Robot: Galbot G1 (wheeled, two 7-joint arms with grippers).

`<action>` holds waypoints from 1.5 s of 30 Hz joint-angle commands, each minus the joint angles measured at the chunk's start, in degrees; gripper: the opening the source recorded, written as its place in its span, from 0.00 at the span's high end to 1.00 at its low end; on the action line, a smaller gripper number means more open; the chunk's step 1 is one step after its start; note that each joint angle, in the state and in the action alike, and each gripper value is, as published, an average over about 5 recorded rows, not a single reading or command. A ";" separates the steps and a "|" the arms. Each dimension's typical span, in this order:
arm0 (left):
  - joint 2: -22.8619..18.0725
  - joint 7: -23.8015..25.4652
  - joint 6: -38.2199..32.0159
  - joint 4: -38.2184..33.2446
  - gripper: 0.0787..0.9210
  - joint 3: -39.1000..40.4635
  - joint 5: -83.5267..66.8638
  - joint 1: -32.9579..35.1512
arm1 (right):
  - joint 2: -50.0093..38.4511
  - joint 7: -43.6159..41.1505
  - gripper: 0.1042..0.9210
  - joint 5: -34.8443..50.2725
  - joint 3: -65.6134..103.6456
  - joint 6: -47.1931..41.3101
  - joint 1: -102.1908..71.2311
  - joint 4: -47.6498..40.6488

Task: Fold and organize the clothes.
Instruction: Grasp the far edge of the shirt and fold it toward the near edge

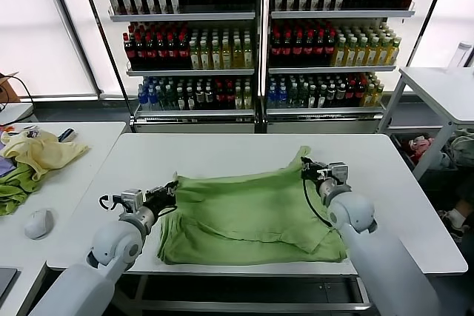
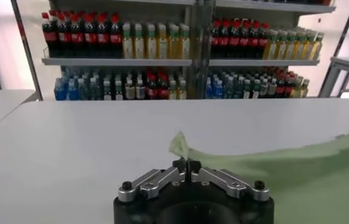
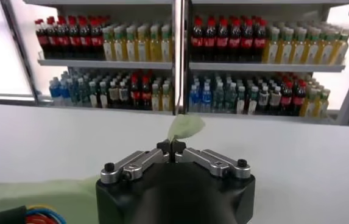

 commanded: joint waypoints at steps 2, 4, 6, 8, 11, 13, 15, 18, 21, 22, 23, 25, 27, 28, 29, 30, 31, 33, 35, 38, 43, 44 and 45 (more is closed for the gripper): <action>2.63 0.39 0.70 -8.18 0.99 -2.36 -0.57 7.82 | -3.22 0.03 0.98 -0.28 6.81 0.27 -16.42 15.05; 2.71 0.44 1.10 -8.98 0.99 -2.79 -0.35 8.87 | -3.14 0.02 0.98 -0.66 8.58 0.31 -19.41 17.03; 2.87 0.49 1.53 -9.73 0.99 -3.18 0.02 10.04 | -2.93 0.02 0.98 -0.93 10.57 0.35 -22.29 18.44; 3.08 0.64 1.91 -10.37 0.99 -3.49 0.66 11.32 | -2.67 0.08 0.98 -1.15 12.21 0.37 -24.69 19.18; 3.29 1.04 2.04 -11.01 0.99 -3.80 2.35 13.17 | -2.12 0.41 0.98 -1.56 13.54 0.30 -27.12 19.54; 3.22 1.25 1.84 -11.17 0.99 -3.89 3.76 14.03 | -1.63 0.81 0.98 -1.89 13.80 0.13 -27.96 19.38; 3.01 1.42 1.61 -11.23 0.99 -3.84 5.19 14.55 | -1.09 1.24 0.98 -2.32 13.67 -0.13 -28.24 18.96; 2.55 1.92 1.23 -11.36 0.99 -3.44 8.27 14.91 | -0.13 1.84 0.98 -3.31 12.96 -0.86 -27.89 18.06; 1.99 2.55 0.66 -11.50 0.98 -2.80 11.91 15.01 | 0.73 1.96 0.98 -5.00 11.89 -2.33 -27.09 17.39; 1.73 2.48 0.51 -11.59 0.97 -2.63 12.81 15.01 | 0.92 1.85 0.98 -5.74 11.51 -2.70 -26.85 17.23; 1.42 2.20 0.42 -11.73 0.96 -2.52 13.32 15.00 | 1.02 1.72 0.97 -6.33 11.19 -2.88 -26.71 17.15; 0.58 0.95 0.03 -12.24 0.91 -2.50 14.00 15.17 | 1.07 1.48 0.93 -7.26 10.73 -2.72 -26.70 17.26; -0.36 -0.61 -0.81 -13.08 0.84 -2.78 15.01 15.83 | 0.99 1.36 0.87 -7.68 10.67 -2.40 -27.06 17.82; -0.89 -1.41 -1.39 -13.63 0.81 -3.04 15.78 16.42 | 0.94 1.29 0.83 -7.85 10.74 -2.21 -27.34 18.19; -1.38 -2.14 -1.96 -14.22 0.78 -3.30 16.74 17.05 | 0.89 1.22 0.80 -7.99 10.86 -2.03 -27.61 18.50; -2.02 -2.95 -2.50 -14.83 0.74 -3.58 17.87 17.83 | 0.86 1.13 0.77 -8.16 11.02 -1.85 -27.90 18.79; -2.76 -3.88 -3.03 -15.36 0.71 -3.81 19.04 18.64 | 0.85 1.03 0.73 -8.31 11.18 -1.70 -28.17 19.00; -4.72 -5.74 -3.66 -15.87 0.63 -4.09 21.02 20.06 | 0.85 0.79 0.66 -8.77 11.43 -1.50 -28.44 19.06; -7.16 -7.47 -3.93 -15.53 0.57 -4.11 22.60 21.29 | 0.81 0.60 0.59 -9.17 11.61 -1.36 -28.40 18.76; -10.27 -9.00 -4.05 -13.87 0.47 -3.80 24.30 22.29 | 0.55 0.46 0.48 -9.30 11.68 -1.31 -28.02 18.15; -13.29 -10.42 -4.11 -10.13 0.30 -3.40 25.81 21.50 | 0.08 0.40 0.30 -9.13 11.43 -1.33 -27.42 17.73; -13.73 -10.93 -3.77 -9.34 0.26 -3.39 26.21 21.10 | 0.05 0.42 0.27 -9.11 11.36 -1.33 -27.28 17.63; -14.09 -11.47 -3.35 -8.66 0.22 -3.39 26.63 20.70 | 0.05 0.44 0.24 -9.10 11.28 -1.33 -27.16 17.52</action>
